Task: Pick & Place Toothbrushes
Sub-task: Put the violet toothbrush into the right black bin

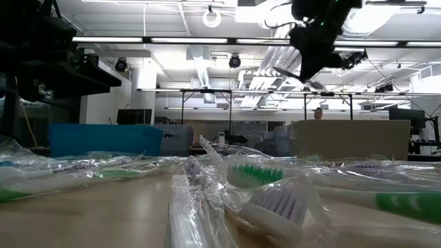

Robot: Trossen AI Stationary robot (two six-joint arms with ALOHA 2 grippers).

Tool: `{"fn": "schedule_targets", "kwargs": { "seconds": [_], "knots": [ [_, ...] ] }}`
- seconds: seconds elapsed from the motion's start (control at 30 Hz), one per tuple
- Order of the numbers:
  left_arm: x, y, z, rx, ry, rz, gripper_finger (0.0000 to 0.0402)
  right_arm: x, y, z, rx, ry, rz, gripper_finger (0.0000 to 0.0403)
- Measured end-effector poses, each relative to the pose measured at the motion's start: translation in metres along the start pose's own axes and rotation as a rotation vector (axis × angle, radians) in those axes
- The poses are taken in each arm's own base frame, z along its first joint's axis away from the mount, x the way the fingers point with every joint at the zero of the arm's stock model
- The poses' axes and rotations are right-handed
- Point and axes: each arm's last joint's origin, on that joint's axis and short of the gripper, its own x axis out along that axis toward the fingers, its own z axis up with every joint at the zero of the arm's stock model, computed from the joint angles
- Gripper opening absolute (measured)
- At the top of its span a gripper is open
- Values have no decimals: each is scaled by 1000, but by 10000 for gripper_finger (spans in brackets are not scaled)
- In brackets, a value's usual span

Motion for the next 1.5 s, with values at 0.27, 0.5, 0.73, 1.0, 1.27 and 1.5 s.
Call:
{"fn": "schedule_targets", "kwargs": {
  "seconds": [0.27,0.5,0.73,1.0,1.27,1.5],
  "knots": [
    [0,0,0,0,0,1,219,26,-40,42,-5,39,-39,13],
    [0,0,0,0,0,0,219,52,-73,74,0,83,-75,13],
    [0,0,0,0,0,1,219,79,-99,85,31,185,-96,13],
    [0,0,0,0,0,0,219,94,-101,73,56,347,-74,13],
    [0,0,0,0,0,1,219,96,-89,72,52,365,-26,13],
    [0,0,0,0,0,1,219,97,-81,69,55,392,-25,13]
  ]
}}
